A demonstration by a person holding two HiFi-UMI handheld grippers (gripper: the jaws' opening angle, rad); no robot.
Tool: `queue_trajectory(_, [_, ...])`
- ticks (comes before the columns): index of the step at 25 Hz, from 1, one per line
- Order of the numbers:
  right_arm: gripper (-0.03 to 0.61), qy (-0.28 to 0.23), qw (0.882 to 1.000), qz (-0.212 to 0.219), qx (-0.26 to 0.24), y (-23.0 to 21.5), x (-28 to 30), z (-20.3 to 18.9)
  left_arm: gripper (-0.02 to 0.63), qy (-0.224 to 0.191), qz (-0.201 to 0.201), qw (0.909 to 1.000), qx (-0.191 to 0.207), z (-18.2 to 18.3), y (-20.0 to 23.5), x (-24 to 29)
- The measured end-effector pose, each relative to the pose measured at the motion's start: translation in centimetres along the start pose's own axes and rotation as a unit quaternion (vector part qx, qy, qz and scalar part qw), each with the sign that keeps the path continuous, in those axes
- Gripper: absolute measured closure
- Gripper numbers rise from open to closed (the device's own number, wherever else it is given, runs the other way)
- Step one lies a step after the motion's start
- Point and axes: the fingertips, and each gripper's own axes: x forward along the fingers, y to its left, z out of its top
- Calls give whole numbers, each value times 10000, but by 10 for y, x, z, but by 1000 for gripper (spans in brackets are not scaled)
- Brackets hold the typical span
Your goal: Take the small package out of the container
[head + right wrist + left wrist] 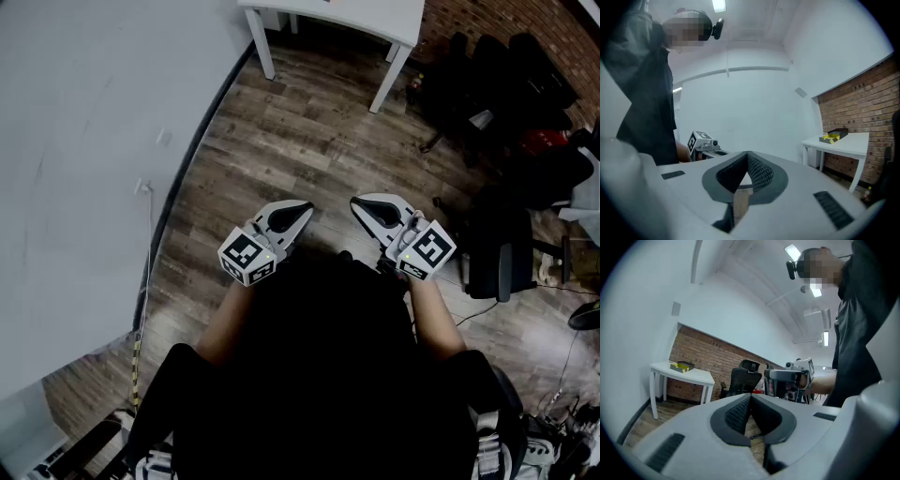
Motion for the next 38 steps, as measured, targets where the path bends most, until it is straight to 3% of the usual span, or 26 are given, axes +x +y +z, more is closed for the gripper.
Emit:
queue_trajectory(8, [572,124,9997,184,-67,-4,-31,-17,598,38,-70,9999,134,-5,-26,24])
queue_trajectory(15, [572,123,9999,-30,-49,-19,-59,-25,598,95,-81,9996,266,0,-41,46])
queue_trajectory(25, [572,188,9989,408,-98,-27,-92,-28,598,86,75,9993,358,15,-47,68])
queue_trajectory(38, [572,233,9981,564,88,-45,-124,-52,598,307,340,9987,232,-4,-71,94])
